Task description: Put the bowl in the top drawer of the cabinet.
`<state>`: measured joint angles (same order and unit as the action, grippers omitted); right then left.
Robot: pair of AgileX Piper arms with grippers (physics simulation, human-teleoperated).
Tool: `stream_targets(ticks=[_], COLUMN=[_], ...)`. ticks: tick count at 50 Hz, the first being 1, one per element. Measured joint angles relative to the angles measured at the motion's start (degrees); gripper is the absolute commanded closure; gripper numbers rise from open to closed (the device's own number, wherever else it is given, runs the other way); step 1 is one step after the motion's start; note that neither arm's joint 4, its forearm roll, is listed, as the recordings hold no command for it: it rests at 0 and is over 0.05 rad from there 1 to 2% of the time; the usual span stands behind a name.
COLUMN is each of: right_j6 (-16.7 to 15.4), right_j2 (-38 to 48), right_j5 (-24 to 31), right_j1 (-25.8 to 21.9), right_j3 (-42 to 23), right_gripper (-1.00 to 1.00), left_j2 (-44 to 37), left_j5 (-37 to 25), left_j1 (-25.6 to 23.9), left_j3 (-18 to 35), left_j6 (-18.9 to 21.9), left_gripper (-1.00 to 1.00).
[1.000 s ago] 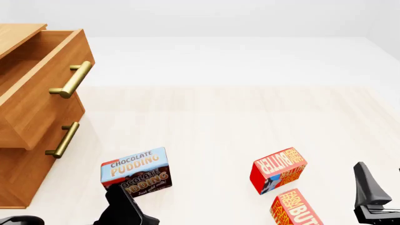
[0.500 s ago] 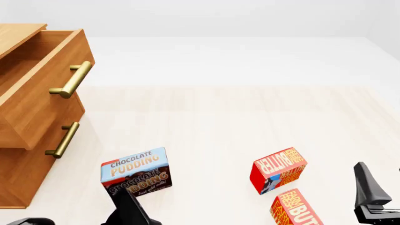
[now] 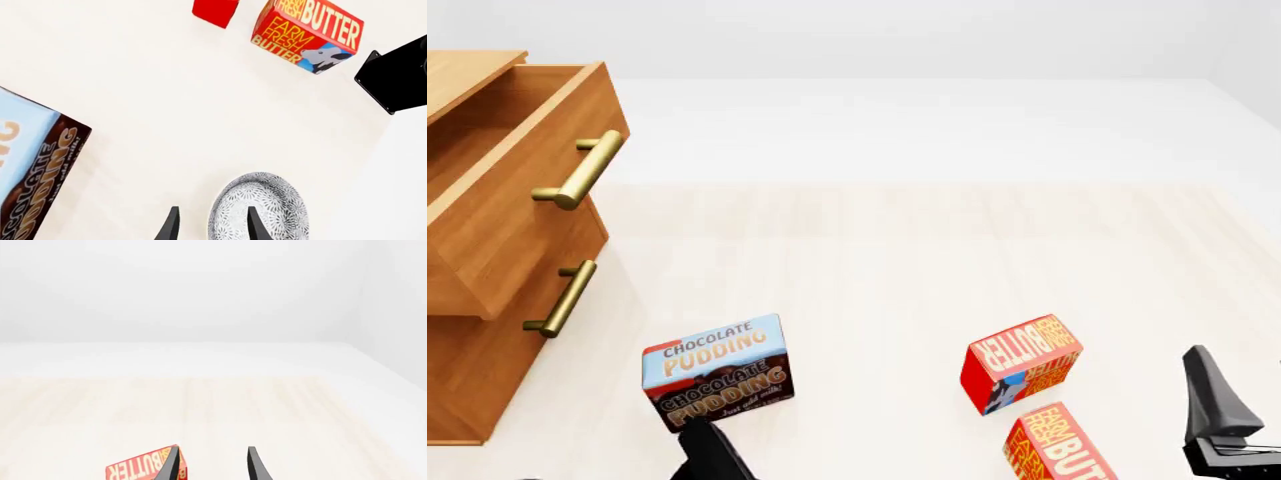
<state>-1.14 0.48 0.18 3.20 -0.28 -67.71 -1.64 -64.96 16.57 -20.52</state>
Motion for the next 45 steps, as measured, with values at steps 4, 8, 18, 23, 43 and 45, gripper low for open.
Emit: stream_targets(ticks=[4,8,18,23,43,45], right_j6=[0.0,0.0,-0.1,-0.1,-0.3,-0.3], right_j2=[0.0,0.0,0.0,0.0,0.0,0.0], right_j5=[0.0,0.0,0.0,0.0,0.0,0.0], right_j1=[0.0,0.1,0.2,0.2,0.4,0.4], right_j3=[0.0,0.0,0.0,0.0,0.0,0.0], right_gripper=[-1.0,-1.0,-1.0,-1.0,-1.0,-1.0], left_j2=[-0.7,-1.4,-3.4,-4.4,-6.4,-6.7], left_j5=[1.3,2.6,6.2,8.1,13.1,13.5], left_j1=[-0.3,-0.7,-1.5,-2.0,-3.2,-3.3], left_j3=[-0.5,-1.1,-2.6,-3.4,-5.7,-5.9], left_j6=[-0.3,-0.7,-1.7,-2.3,-3.9,-4.0], left_gripper=[-1.0,-1.0,-1.0,-1.0,-1.0,-1.0])
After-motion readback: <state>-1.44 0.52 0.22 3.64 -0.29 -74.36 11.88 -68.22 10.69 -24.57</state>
